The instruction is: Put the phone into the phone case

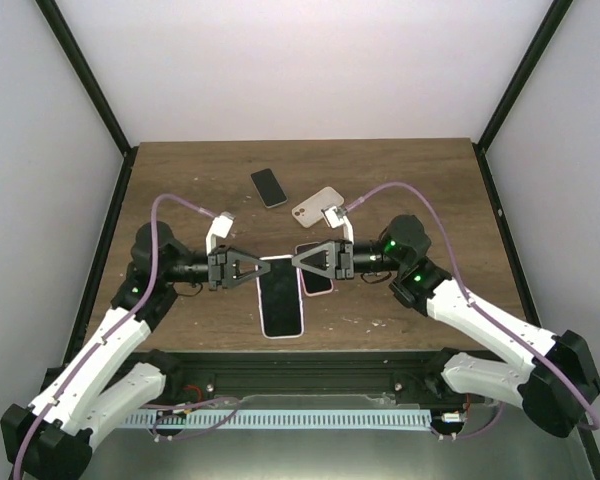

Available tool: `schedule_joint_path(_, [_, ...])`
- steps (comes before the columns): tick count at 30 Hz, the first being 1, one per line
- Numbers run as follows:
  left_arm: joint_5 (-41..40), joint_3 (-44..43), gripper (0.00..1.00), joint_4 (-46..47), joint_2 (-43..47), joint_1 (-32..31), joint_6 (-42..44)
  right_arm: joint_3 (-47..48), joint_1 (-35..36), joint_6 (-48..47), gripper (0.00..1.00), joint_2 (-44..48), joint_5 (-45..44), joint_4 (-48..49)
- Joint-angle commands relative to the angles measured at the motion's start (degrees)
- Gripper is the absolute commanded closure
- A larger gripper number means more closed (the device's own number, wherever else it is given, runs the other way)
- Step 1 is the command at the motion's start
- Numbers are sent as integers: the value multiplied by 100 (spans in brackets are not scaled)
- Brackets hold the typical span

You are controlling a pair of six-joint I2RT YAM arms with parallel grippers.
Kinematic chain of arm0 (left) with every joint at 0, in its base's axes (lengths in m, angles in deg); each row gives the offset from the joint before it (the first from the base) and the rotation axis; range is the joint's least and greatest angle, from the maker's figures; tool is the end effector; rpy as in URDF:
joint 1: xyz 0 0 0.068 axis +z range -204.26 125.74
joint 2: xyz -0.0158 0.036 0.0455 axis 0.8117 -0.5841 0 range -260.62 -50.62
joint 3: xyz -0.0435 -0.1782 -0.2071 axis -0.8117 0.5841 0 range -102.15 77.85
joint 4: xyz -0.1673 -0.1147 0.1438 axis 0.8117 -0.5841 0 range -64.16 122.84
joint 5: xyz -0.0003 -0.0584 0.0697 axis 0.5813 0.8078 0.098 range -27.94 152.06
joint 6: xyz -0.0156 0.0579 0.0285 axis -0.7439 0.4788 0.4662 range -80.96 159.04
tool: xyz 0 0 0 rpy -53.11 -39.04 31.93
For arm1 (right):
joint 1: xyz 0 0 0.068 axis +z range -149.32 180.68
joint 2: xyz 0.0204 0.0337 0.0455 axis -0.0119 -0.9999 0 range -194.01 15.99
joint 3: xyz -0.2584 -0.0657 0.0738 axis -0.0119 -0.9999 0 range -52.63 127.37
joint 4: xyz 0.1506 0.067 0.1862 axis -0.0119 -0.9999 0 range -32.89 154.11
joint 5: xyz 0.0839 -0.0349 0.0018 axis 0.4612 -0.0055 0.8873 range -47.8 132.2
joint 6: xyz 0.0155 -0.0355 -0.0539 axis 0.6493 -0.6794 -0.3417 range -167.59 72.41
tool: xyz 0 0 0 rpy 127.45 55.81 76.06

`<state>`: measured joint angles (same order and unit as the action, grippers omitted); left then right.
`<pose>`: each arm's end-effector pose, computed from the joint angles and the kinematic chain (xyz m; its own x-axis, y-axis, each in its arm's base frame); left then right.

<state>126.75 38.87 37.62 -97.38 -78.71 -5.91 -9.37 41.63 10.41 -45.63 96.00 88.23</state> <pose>0.1352 -0.1137 0.3318 -0.7394 0.0044 -0.6733 0.6731 0.0264 -0.7391 0.1500 0.1865 0.3439 -0.8023 -0.0331 -0.5960 -0.5909 -0.0983 0.8008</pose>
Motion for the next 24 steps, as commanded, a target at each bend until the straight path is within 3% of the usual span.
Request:
schedule_joint_path(1, [47,46,100,-90,-153,10,295,-42,32,1346,99,13,590,2166])
schedule_joint_path(3, [78,57,100,-45,-158,10,292,3,31,1288,96,26,622,2007])
schedule_joint_path(6, [112,36,100,-45,-165,10,342,23,27,1255,79,86,572,1838])
schedule_joint_path(7, [114,25,100,-65,-166,10,372,30,27,1313,81,97,582,1896])
schedule_joint_path(9, [131,9,100,-126,-175,10,427,20,28,1542,98,56,619,2146])
schedule_joint_path(10, [136,13,100,-144,-175,10,444,-7,25,1698,99,32,626,2293])
schedule_joint_path(18, [175,5,100,-130,-123,10,495,-303,27,2807,99,-226,659,3762])
schedule_joint_path(24, [238,15,100,-139,-120,10,589,-412,27,3533,91,-374,659,4438])
